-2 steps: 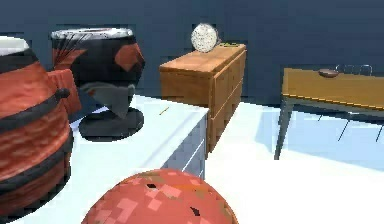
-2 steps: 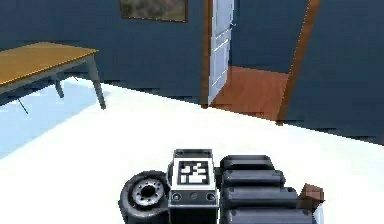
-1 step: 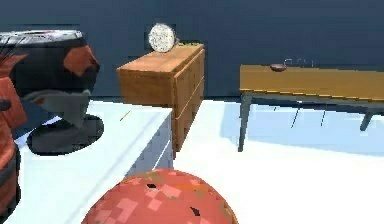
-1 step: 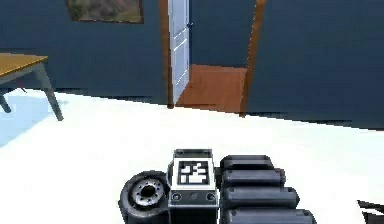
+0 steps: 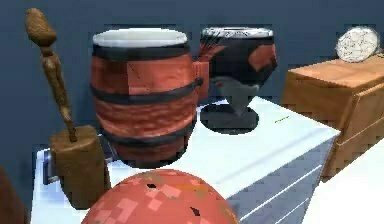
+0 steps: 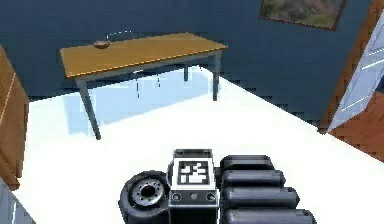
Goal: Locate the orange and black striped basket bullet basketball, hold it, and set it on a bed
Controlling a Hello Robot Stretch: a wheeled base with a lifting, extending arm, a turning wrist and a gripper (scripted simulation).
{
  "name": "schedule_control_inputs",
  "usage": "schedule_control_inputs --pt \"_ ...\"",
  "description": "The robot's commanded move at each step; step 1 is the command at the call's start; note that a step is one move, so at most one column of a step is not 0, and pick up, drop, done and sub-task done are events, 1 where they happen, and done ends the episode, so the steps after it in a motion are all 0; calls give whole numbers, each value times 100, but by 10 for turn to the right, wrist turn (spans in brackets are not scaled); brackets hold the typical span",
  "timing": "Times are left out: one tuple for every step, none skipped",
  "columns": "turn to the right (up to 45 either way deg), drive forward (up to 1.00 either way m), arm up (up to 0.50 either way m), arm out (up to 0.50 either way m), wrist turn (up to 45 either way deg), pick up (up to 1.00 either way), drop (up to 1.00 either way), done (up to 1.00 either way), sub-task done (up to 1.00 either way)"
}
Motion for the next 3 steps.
schedule_control_inputs --pt "-450 0 0 0 0 0 0 0 0" --pt "-450 0 0 0 0 0 0 0 0" --pt "-300 0 0 0 0 0 0 0 0"
